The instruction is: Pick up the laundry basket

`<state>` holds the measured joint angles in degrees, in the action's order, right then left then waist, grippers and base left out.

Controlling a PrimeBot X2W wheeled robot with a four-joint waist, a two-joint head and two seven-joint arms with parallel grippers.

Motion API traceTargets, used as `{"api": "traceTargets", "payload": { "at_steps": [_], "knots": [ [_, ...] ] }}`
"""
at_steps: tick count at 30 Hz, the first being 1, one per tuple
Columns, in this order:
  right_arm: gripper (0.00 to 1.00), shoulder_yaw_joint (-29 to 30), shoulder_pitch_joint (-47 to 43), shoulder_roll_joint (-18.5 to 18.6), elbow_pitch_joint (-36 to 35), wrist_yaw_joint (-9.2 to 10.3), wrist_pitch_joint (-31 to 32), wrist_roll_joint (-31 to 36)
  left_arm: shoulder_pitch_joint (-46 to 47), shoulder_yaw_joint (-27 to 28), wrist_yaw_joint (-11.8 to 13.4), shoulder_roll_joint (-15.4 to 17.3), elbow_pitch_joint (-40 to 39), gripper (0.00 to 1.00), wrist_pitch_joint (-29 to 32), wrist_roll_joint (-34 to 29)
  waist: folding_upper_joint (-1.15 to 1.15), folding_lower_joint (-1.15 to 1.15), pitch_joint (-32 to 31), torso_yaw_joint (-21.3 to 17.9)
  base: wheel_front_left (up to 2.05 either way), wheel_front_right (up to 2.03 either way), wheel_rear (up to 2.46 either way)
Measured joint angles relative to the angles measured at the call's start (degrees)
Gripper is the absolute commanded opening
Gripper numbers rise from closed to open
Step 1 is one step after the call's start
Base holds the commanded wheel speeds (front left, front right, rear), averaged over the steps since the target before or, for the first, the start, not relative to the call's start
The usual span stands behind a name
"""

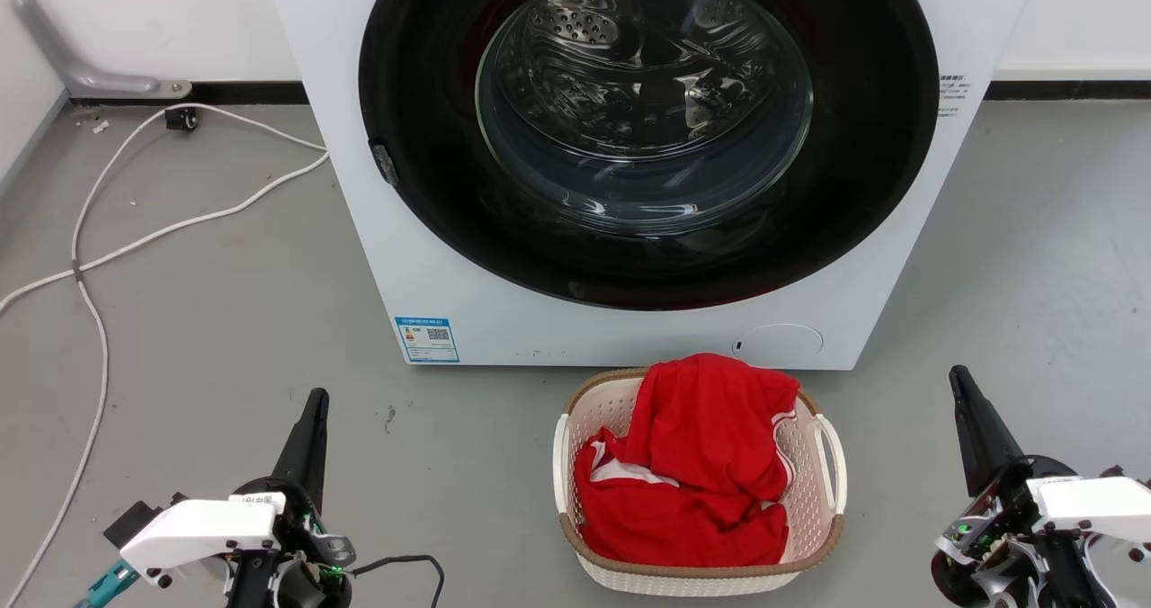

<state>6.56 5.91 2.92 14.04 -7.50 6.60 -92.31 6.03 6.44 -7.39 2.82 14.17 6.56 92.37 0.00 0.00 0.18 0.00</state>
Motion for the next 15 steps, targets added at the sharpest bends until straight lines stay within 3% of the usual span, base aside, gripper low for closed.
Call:
{"api": "traceTargets", "payload": {
  "at_steps": [15],
  "knots": [
    [0.0, 0.0, 0.0, 0.0, 0.01, 0.0, 0.0, 0.0, 0.0, 0.0, 0.0, 0.0, 0.0, 0.0, 0.01, 0.0, 0.0, 0.0, 0.0, 0.0, 0.0, 0.0, 0.0]
  ]
}}
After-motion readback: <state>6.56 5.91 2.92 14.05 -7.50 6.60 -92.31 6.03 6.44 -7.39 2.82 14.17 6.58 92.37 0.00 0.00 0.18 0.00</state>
